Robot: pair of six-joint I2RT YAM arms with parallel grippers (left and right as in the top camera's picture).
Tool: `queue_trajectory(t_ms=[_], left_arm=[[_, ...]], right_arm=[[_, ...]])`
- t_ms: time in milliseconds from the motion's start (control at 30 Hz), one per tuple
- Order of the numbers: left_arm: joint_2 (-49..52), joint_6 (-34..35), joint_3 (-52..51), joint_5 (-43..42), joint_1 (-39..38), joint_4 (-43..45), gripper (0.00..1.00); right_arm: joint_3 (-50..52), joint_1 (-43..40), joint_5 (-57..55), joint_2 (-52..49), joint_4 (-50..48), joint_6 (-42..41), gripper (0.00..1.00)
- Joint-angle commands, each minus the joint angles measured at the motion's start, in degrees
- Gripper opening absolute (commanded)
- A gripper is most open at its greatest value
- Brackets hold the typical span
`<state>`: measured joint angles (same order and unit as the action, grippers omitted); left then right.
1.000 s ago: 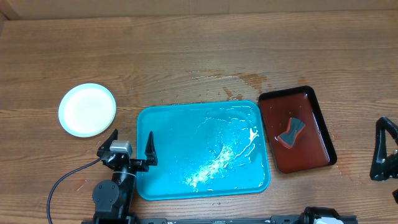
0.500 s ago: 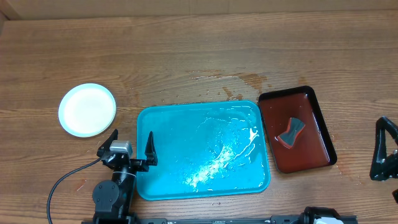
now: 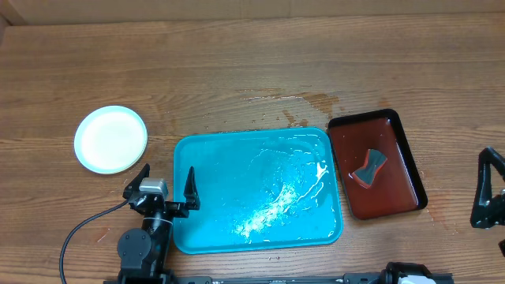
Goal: Clean dirty plates on tray and stack at the side
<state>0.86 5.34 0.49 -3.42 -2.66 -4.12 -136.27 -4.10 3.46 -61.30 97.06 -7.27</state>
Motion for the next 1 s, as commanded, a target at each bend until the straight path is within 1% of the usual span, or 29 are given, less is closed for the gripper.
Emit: queue_trajectory(t_ms=[0, 200, 300, 367, 433, 633, 767, 967], left_arm=[[-0.66, -1.55, -0.22, -0.63, -0.37, -0.11, 1.0], [-0.66, -1.53, -0.22, -0.61, -0.37, -0.11, 1.0], [-0.66, -1.55, -0.22, -0.63, -0.37, -0.11, 1.0], [-0.66, -1.55, -0.22, -0.63, -0.37, -0.11, 1.0], [-0.66, -1.53, -0.22, -0.61, -0.37, -0.11, 1.0], [-0.66, -1.53, -0.22, -0.61, -0.37, -0.11, 1.0], [-0.66, -1.55, -0.22, -0.63, -0.37, -0.11, 0.99], [-0.66, -1.55, -0.22, -0.61, -0.37, -0.11, 1.0]], right_arm=[[0.2, 0.31, -0.87, -0.17, -0.57, -0.22, 1.0], [1.01, 0.31, -0.07, 1.55, -3.69, -0.26, 1.0], [6.62, 0.28, 0.07, 5.4, -10.19, -0.24, 1.0], [13.66, 0.28, 0.07, 9.6, -16.35, -0.24, 1.0], [22.84, 0.31, 0.04, 14.6, -23.45, -0.24, 1.0], [48.57, 0.28, 1.57, 26.47, -39.71, -0.26, 1.0], [64.08, 0.28, 6.12, 32.3, -49.37, -0.28, 1.0], [84.21, 0.28, 14.08, 39.39, -65.59, -0.28, 1.0]])
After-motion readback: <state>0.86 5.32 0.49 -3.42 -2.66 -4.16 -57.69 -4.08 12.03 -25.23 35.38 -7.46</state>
